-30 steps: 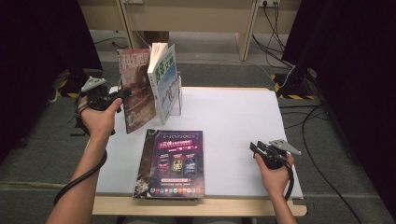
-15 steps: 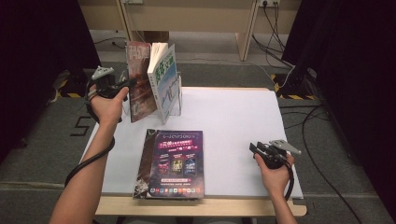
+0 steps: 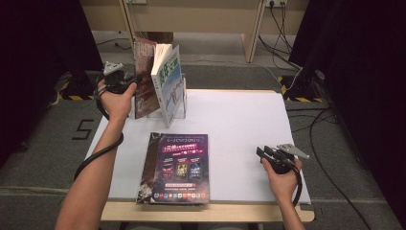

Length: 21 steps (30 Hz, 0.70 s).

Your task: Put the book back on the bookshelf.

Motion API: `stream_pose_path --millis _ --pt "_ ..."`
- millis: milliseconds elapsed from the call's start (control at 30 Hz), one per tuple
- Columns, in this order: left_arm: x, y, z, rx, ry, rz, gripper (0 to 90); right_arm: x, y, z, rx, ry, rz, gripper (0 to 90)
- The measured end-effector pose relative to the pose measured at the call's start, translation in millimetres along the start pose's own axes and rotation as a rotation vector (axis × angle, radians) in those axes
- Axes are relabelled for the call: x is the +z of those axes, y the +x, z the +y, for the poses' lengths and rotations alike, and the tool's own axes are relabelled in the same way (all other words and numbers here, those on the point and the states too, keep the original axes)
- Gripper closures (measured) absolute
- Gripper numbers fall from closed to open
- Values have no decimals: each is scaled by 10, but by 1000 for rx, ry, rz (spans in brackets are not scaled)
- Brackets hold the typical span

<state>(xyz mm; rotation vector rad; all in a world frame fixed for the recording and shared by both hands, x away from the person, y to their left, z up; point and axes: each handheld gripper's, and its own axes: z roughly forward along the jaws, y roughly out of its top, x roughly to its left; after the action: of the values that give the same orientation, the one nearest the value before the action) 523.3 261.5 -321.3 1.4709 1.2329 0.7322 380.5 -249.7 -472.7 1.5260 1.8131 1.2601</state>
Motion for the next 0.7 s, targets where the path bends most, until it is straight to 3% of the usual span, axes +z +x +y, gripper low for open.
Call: stream_pose_path --millis 200,400,500,700 --pt "131 54 -110 4 5 42 839 -13 -3 -2 -1 -5 1 624" --pt "173 81 -179 21 -38 73 838 -24 -32 -6 3 -5 -9 625" --pt "135 110 -222 32 -55 76 836 -25 -36 -8 -11 -7 -14 625" --pt "-61 180 -366 109 -45 93 830 -20 -24 -16 -14 -5 -9 625"
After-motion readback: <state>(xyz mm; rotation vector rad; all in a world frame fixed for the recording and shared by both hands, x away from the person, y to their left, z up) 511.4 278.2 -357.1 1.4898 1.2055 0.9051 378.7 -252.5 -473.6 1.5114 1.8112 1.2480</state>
